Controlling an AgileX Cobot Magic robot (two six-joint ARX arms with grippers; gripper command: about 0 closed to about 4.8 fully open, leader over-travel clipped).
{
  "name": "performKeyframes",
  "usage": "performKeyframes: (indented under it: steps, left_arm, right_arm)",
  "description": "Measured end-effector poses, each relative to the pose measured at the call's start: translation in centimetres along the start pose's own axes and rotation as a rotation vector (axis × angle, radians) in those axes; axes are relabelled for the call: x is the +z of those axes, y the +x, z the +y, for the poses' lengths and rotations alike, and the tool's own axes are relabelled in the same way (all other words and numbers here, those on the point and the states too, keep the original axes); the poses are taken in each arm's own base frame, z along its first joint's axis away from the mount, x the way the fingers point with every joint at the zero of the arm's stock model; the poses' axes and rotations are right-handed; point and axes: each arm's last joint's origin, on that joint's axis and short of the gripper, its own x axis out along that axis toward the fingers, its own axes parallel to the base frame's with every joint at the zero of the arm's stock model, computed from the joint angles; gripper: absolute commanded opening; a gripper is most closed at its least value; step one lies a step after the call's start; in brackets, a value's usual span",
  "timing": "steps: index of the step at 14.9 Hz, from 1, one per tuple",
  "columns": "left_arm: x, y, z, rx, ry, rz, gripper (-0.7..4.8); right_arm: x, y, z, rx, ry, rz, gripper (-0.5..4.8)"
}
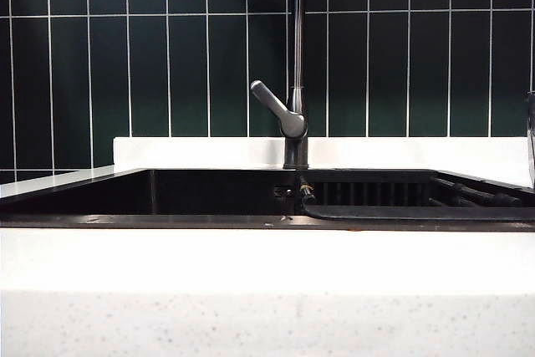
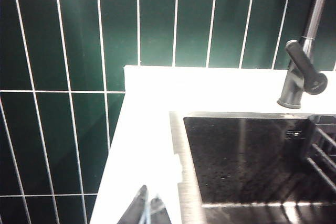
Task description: Pick up the mug next to the sink, go to the faucet to get some water, pour the water into the sink, and finally put the mug back to its place.
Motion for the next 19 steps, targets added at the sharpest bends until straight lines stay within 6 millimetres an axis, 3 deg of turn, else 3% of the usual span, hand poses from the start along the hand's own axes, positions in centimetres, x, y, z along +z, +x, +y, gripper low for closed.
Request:
performKeyframes:
  steps: [4, 19]
  left_arm:
    - [0.52, -0.02, -0.21, -0.078, -0.026, -0.053, -0.05]
    - [0.82, -0.17, -0.18, -0.084, -0.098, -0.08, -0.05]
  right_arm:
    - [0.22, -0.05, 0.41, 0.031, -0.013, -0.023, -0.05]
    - [0.39, -0.05, 0.41, 0.031, -0.01, -0.04, -0.05]
